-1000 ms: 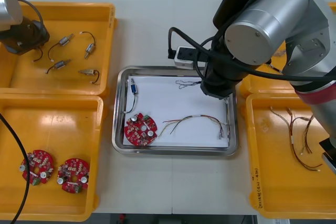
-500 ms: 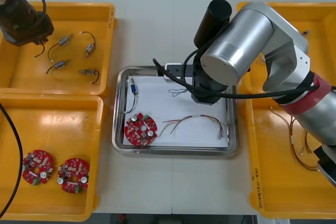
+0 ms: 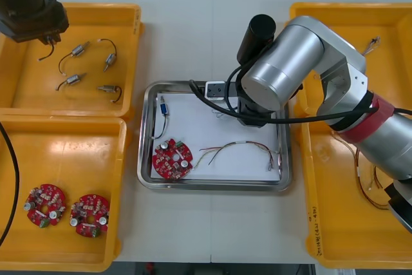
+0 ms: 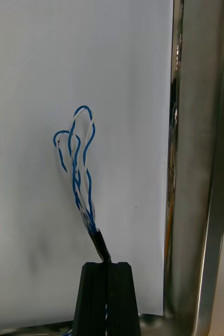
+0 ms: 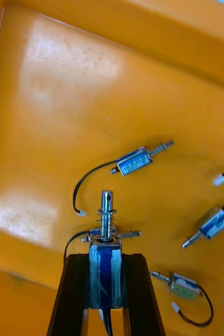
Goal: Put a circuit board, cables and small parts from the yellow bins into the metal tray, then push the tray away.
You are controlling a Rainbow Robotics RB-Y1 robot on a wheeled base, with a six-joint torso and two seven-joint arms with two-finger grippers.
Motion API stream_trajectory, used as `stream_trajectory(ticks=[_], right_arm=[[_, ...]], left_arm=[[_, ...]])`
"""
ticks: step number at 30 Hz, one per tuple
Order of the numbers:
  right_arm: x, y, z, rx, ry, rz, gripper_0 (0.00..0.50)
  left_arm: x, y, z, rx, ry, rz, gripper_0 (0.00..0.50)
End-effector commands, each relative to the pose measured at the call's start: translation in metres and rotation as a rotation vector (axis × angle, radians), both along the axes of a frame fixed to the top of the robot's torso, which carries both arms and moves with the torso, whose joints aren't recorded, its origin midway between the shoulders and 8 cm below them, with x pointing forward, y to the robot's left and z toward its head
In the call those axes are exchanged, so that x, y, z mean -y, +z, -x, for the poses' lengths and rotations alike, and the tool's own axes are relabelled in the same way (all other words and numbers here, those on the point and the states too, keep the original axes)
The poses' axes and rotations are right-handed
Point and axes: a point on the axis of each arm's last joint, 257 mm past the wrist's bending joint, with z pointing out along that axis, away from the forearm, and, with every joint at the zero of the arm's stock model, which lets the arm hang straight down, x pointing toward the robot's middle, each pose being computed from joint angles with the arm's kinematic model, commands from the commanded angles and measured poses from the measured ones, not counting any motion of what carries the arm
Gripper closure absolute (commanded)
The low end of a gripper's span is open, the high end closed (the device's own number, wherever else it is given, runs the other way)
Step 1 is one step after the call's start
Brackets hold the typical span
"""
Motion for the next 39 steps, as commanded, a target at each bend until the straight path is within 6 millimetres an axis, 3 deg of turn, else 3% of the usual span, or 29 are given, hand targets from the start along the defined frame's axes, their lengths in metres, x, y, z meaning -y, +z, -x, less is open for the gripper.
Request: stream_trajectory(ticks=[1,3,4,5,7,15,25,32,39], right_arm=[[-0.015,0.008,-0.007,0.03,0.061,0.03,0.5],[-0.013,0.004,-0.006,0.019,0.06,0.034,0.464],[-0.011,0.002,-0.006,0.014,0.057,0.04,0.375],[-0.011,0.0,-0.006,0.01,0.056,0.043,0.21],[-0.009,-0.001,-0.005,0.007,0.049,0.044,0.011],[-0.012,-0.004,0.001,-0.017,0.047,0.033,0.0],[-0.006,0.013,0.006,-0.042,-0.012,0.013,0.0],[0.005,0.033,0.018,-0.104,-0.122,-0.028,0.0],[0.026,0.064,0.022,-0.104,-0.208,-0.07,0.0]], left_arm=[[-0.015,0.026,0.02,-0.006,-0.068,-0.072,0.5],[-0.008,0.028,0.027,-0.017,-0.082,-0.076,0.5],[-0.001,0.029,0.031,-0.021,-0.096,-0.079,0.499],[0.004,0.028,0.034,-0.025,-0.103,-0.081,0.5],[0.011,0.028,0.039,-0.026,-0.116,-0.085,0.5],[0.047,0.025,0.048,-0.004,-0.183,-0.076,0.5],[0.092,0.024,0.055,0.03,-0.257,-0.044,0.5],[0.122,0.025,0.06,0.043,-0.314,-0.036,0.5],[0.131,0.026,0.062,0.049,-0.33,-0.02,0.499]])
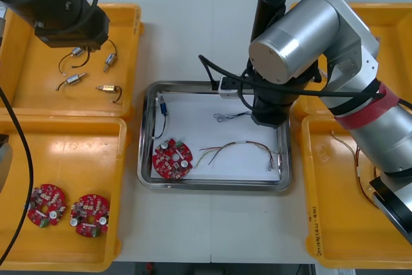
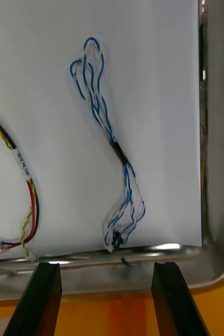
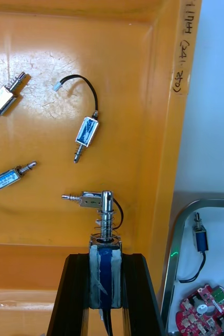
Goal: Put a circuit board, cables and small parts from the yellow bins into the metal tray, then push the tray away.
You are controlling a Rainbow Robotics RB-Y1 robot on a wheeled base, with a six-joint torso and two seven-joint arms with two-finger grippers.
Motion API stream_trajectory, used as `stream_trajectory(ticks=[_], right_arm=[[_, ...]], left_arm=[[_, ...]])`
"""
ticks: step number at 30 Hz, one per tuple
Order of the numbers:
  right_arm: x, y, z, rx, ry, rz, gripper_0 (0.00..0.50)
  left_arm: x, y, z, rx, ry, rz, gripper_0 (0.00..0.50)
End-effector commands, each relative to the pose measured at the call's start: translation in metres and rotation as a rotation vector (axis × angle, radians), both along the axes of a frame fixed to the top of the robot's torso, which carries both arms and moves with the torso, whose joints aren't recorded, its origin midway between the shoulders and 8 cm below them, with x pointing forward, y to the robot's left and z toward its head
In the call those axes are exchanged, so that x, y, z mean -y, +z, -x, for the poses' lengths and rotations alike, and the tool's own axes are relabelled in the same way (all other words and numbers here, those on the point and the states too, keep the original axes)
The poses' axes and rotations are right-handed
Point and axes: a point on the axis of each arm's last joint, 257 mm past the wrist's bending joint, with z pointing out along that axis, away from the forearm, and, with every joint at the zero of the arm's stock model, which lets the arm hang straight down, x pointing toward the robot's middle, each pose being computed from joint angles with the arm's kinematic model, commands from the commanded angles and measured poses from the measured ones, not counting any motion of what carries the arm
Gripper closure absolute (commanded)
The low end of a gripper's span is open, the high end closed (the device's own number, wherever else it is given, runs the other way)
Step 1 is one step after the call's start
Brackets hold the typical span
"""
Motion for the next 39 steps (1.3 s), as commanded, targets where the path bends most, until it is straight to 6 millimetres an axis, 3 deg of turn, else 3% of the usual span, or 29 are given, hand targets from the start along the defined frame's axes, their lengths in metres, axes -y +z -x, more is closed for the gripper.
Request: stream_trajectory(ticks=[1,10,17,25,30,39], right_arm=[[-0.008,0.054,-0.014,0.103,-0.055,-0.098,0.0],[0.032,0.099,-0.03,0.202,-0.147,-0.162,0.0],[0.078,0.106,-0.031,0.203,-0.243,-0.204,0.0],[0.143,0.114,-0.022,0.245,-0.377,-0.219,0.0],[0.172,0.12,-0.015,0.273,-0.447,-0.242,0.0],[0.227,0.11,0.011,0.278,-0.612,-0.328,0.0]], left_arm=[[0.014,0.005,0.004,0.012,-0.02,0.019,0.5],[0.014,0.005,0.004,0.012,-0.012,0.024,0.5],[0.02,0.002,0.006,0.006,-0.019,0.023,0.5],[0.063,-0.009,0.013,0.004,-0.027,0.042,0.5],[0.093,-0.017,0.022,-0.002,-0.064,0.044,0.5],[0.145,-0.039,0.033,-0.02,-0.131,0.037,0.498]])
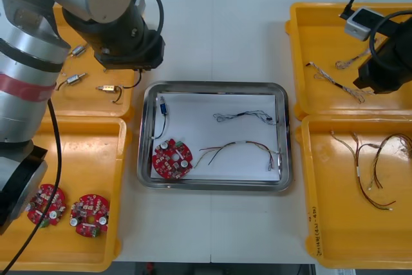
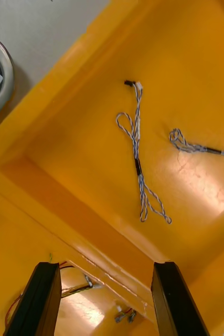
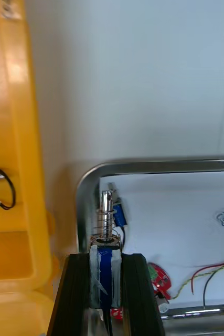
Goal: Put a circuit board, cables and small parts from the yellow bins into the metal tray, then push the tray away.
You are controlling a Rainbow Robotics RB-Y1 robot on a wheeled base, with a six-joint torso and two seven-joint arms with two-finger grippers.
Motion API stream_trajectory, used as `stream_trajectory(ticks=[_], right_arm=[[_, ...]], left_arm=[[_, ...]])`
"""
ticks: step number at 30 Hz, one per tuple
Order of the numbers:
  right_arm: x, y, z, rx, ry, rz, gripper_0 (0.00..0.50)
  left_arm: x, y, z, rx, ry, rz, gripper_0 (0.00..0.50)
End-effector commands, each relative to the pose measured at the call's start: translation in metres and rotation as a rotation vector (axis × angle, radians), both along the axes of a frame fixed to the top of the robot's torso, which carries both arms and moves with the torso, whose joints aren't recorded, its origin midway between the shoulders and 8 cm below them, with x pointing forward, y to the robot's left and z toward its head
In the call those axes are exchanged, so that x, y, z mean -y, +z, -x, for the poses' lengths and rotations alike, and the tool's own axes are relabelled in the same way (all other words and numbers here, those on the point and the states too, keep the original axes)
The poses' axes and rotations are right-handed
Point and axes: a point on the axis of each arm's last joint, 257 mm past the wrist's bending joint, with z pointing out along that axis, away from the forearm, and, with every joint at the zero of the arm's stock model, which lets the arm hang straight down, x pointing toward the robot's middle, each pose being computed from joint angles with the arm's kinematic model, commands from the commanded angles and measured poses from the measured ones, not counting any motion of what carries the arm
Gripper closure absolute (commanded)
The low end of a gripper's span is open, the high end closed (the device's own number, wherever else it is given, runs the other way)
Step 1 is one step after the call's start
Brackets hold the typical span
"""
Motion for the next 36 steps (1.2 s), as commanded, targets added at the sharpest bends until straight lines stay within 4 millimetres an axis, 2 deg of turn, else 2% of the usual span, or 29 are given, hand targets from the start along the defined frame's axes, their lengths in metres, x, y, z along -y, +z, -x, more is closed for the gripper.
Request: stream_trajectory(ticks=[1,5,9,15,20,28,36], right_arm=[[0.047,0.008,0.02,0.041,-0.13,-0.044,0.0],[0.069,0.001,0.036,0.045,-0.187,-0.068,0.0],[0.082,-0.008,0.049,0.034,-0.227,-0.089,0.0],[0.101,-0.022,0.066,0.01,-0.306,-0.134,0.0],[0.097,-0.031,0.075,0.01,-0.387,-0.207,0.0],[0.084,-0.044,0.088,0.002,-0.469,-0.277,0.0],[0.084,-0.066,0.104,-0.022,-0.54,-0.318,0.0]], left_arm=[[0.045,-0.008,0.008,0.023,-0.056,0.01,0.5],[0.069,-0.022,0.013,0.01,-0.09,0.011,0.5],[0.085,-0.039,0.015,-0.015,-0.112,0.014,0.5],[0.099,-0.065,0.014,-0.043,-0.124,0.005,0.5],[0.102,-0.079,0.018,-0.071,-0.128,-0.013,0.499],[0.098,-0.107,0.012,-0.082,-0.112,-0.018,0.5],[0.093,-0.125,0.017,-0.096,-0.108,-0.036,0.5]])
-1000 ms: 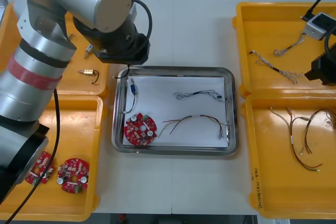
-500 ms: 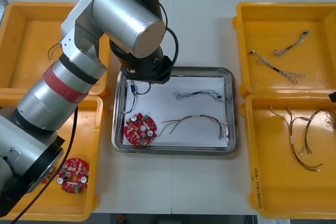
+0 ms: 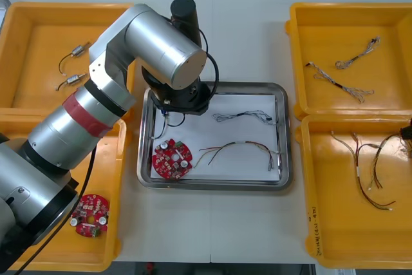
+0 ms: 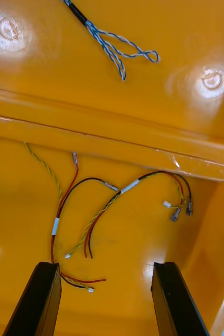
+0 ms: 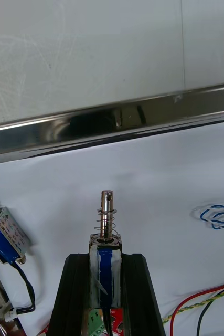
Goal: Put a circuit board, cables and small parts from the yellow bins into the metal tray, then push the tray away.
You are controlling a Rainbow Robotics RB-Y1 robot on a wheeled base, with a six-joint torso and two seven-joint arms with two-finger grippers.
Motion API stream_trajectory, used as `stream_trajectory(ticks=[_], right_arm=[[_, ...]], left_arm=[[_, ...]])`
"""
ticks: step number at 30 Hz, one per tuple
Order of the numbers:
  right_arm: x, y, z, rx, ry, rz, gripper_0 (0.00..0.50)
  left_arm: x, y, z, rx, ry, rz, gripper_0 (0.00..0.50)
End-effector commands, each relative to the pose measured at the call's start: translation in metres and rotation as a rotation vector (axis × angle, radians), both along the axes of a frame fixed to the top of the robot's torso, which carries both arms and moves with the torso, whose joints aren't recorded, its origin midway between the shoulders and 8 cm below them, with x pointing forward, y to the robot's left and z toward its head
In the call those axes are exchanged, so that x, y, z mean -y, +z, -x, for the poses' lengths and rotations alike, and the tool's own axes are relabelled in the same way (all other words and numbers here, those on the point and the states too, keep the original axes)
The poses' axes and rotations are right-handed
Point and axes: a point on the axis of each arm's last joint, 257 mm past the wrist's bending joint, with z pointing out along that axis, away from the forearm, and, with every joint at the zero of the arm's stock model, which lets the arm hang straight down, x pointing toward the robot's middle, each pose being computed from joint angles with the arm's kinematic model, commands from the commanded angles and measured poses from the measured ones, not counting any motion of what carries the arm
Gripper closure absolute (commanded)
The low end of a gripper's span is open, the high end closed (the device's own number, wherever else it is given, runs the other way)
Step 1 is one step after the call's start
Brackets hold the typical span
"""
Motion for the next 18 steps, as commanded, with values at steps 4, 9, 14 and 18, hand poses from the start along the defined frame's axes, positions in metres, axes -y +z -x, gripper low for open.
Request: stream_trajectory(ticks=[4,9,14,18], right_arm=[[0.003,-0.014,0.015,0.009,-0.101,-0.069,0.0],[0.005,-0.022,0.02,-0.007,-0.156,-0.095,0.0],[0.0,-0.022,0.02,-0.005,-0.179,-0.108,0.0],[0.0,-0.022,0.021,-0.002,-0.189,-0.112,0.0]], left_arm=[[0.011,-0.018,0.011,-0.012,0.04,0.02,0.5],[0.011,-0.022,0.009,-0.002,0.043,0.023,0.5],[0.012,-0.022,0.008,0.008,0.047,0.022,0.352],[0.014,-0.022,0.005,0.026,0.047,0.027,0.092]])
